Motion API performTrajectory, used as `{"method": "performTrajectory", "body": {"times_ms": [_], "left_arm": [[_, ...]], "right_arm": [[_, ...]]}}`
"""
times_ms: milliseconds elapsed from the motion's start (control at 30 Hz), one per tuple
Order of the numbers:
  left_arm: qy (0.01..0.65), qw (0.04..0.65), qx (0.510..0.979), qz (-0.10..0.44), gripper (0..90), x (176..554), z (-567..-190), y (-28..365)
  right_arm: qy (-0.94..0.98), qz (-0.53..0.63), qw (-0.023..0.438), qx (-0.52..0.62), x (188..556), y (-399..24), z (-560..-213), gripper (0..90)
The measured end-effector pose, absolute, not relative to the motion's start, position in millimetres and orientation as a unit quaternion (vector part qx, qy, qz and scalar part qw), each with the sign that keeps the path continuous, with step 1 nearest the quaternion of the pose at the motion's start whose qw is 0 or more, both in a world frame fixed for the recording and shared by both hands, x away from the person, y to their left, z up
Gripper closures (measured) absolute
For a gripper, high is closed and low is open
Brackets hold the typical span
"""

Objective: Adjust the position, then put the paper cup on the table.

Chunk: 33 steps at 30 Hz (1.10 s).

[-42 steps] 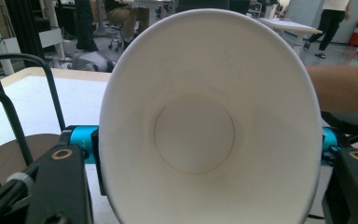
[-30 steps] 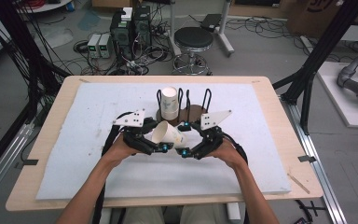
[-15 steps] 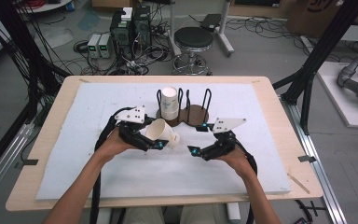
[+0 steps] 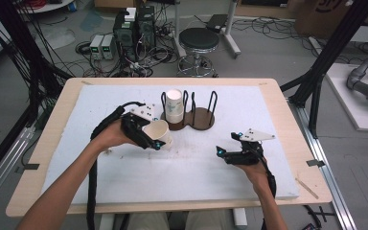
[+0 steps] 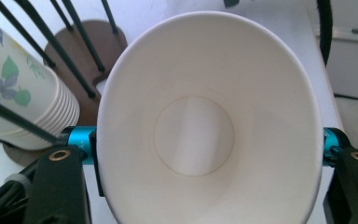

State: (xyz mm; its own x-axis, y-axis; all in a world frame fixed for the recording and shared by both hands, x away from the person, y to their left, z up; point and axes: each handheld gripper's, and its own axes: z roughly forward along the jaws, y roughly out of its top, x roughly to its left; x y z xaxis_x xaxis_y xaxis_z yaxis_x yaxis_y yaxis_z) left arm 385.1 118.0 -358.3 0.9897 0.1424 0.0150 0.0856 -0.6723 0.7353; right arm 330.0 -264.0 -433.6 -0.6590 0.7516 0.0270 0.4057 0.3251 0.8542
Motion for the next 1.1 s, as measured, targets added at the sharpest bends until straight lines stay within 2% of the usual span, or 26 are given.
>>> {"method": "performTrajectory", "body": {"times_ms": [133, 300, 1100], "left_arm": [[0.065, 0.346, 0.936, 0.025, 30.3, 391.3, -358.6, 119.6], [0.065, 0.317, 0.946, 0.025, 30.3, 396.6, -356.3, 121.1], [0.065, 0.303, 0.95, 0.024, 30.5, 400.0, -361.3, 119.7]], "right_arm": [[0.79, 0.434, 0.205, 0.382, 330.2, -268.2, -440.3, 14.8], [0.787, 0.426, 0.21, 0.394, 331.2, -269.7, -449.0, 14.8], [0.791, 0.419, 0.215, 0.39, 330.4, -267.7, -450.3, 15.2]]}}
